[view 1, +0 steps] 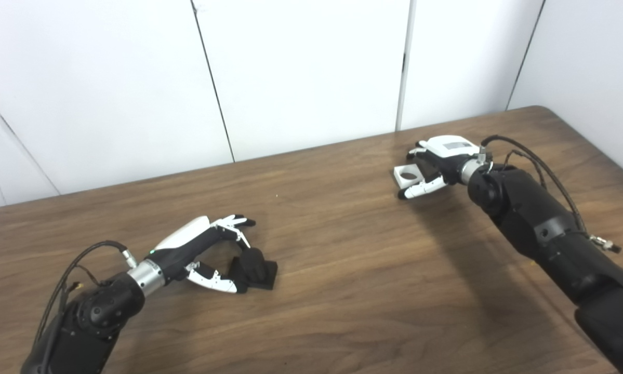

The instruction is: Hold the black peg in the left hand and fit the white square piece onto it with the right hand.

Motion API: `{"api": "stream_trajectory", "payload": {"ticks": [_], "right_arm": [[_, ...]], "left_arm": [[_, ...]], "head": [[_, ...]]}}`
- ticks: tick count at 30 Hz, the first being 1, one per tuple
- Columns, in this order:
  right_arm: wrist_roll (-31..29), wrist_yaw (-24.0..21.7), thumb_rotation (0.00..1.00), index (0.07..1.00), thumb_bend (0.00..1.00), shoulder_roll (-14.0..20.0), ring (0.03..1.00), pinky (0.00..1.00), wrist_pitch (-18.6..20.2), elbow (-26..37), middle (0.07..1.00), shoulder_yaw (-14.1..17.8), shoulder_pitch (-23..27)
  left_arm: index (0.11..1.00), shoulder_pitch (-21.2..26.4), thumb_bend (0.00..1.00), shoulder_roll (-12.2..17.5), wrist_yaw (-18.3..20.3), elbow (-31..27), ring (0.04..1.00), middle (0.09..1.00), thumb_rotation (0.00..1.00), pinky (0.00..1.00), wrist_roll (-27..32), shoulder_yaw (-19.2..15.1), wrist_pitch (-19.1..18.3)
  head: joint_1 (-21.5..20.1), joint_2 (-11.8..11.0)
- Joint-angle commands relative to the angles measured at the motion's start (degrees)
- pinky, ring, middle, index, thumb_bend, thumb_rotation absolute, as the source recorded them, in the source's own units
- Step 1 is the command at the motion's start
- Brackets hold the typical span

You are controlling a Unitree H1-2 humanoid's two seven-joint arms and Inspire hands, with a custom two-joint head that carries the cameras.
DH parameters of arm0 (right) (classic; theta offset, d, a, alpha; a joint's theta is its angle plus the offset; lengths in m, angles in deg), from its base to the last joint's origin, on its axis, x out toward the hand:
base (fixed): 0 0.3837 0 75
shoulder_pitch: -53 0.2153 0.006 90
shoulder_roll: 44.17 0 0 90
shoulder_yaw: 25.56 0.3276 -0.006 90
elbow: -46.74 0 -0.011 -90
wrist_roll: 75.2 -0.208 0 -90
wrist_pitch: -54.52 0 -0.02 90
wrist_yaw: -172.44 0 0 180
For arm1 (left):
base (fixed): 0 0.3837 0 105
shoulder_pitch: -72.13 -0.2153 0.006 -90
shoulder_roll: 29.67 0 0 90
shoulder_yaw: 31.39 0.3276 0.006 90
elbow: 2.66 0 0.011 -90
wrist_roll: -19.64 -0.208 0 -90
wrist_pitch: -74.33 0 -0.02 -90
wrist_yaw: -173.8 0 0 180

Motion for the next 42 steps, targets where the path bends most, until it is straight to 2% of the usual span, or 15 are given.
{"api": "stream_trajectory", "payload": {"ticks": [1,4,9,20,31,42], "right_arm": [[-0.45,1.94,0.62,0.868,0.71,0.07,0.989,0.96,-0.11,0.42,0.978,0.06,1.99],[-0.74,2.83,0.57,0.838,0.69,0.18,0.979,0.95,-0.35,0.09,0.966,-0.13,1.89],[-1.25,3.28,0.4,0.756,0.65,0.79,0.962,0.93,-0.36,0.18,0.946,-0.68,1.7],[-1.96,3.23,0.13,0.708,0.66,2.99,0.958,0.93,-1.29,0.82,0.94,-1.88,1.15],[-2.17,2.78,0.08,0.691,0.65,3.67,0.949,0.92,-1.3,0.59,0.929,-3.27,1.35],[-2.48,3.23,0.12,0.744,0.66,3.73,0.944,0.92,-1.65,-1.03,0.927,-4.01,1.8]], "left_arm": [[0.491,-2.01,0.52,0.66,2.66,0.3,1.0,0.943,0.09,1.0,-2.79,1.67,-0.72],[0.491,-2.04,0.52,0.71,2.64,0.14,1.0,0.943,0.09,1.0,-2.92,1.73,-1.0],[0.491,-2.15,0.52,0.78,2.46,-0.03,1.0,0.942,0.08,1.0,-2.95,1.68,-0.91],[0.491,-2.64,0.52,1.2,3.06,-1.14,1.0,0.947,0.08,1.0,-2.42,1.29,-1.76],[0.491,-3.22,0.52,1.56,3.39,-1.84,1.0,0.945,0.08,1.0,-2.06,1.06,-2.01],[0.491,-3.52,0.52,1.99,3.78,-2.69,1.0,0.946,0.08,1.0,-2.02,0.95,-2.81]], "head": [[-0.05,0.12],[0.11,0.26],[0.27,0.52],[0.25,1.08],[0.68,1.56],[0.63,1.51]]}}
